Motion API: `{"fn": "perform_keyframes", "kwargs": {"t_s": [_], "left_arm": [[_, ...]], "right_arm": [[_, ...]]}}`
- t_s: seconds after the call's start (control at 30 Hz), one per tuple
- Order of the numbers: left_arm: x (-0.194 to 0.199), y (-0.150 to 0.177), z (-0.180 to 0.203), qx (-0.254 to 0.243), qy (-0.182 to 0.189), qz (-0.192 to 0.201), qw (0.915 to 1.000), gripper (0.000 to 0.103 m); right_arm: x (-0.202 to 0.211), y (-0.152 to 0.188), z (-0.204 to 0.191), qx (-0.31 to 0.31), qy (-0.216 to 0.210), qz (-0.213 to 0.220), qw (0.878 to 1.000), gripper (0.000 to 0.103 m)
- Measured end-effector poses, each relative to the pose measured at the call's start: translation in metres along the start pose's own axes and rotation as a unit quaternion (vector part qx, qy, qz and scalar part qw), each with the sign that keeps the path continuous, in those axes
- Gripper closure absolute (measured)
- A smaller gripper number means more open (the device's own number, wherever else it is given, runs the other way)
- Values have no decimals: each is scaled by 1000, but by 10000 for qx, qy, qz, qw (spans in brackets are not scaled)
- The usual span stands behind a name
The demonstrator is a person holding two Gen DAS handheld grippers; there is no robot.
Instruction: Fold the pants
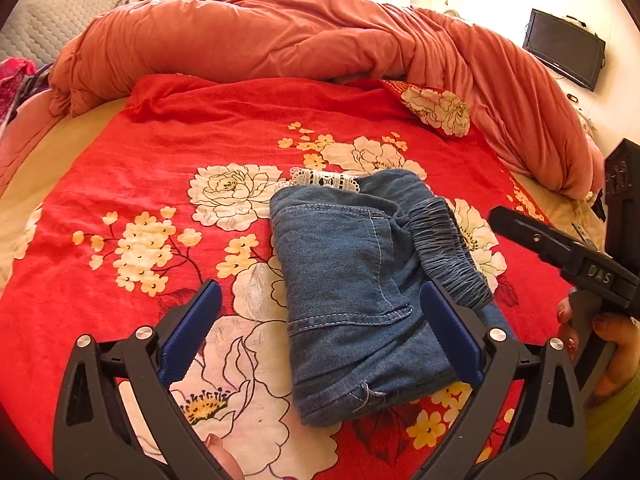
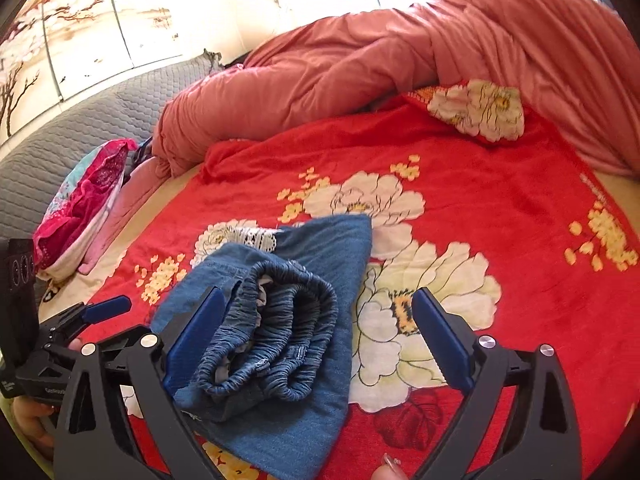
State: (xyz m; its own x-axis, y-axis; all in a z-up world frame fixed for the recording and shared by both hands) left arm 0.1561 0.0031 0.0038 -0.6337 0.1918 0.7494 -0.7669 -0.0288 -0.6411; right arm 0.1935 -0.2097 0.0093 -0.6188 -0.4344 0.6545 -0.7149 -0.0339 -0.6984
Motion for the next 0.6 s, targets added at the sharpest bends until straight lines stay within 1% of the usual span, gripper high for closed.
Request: {"fn": "perform_keyframes", "kwargs": {"t_s": [0.2,0.4,0.53,0.6], "left_arm": [[14,2,-1,93,29,134,9999,10],[30,6,0,145,43,237,9996,10],[44,11,4,90,-111,427,9990,10],[49,13,6,47,-197,485,9986,10]], "right_arm": [[23,-1,-10,272,250,389,9986,5],[43,4,-23,498,440,624,9958,5],[55,13,-28,539,433,663,9954,5],[61,19,-31,603,511,685,9945,5]]}}
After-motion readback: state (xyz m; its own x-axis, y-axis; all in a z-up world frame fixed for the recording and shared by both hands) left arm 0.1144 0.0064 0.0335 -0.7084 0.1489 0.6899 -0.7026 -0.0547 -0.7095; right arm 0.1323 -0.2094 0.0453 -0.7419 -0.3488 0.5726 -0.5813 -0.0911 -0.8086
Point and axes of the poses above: each gripper's, at about its wrist camera, not at the fingertips, and x roughly against the way its jaws point, z to its right, y to its underside, the point moved 3 cm from there along -x, roughly the way its jaws point, and after that the axes turned 5 degrees about -z, right-handed, at the moved point
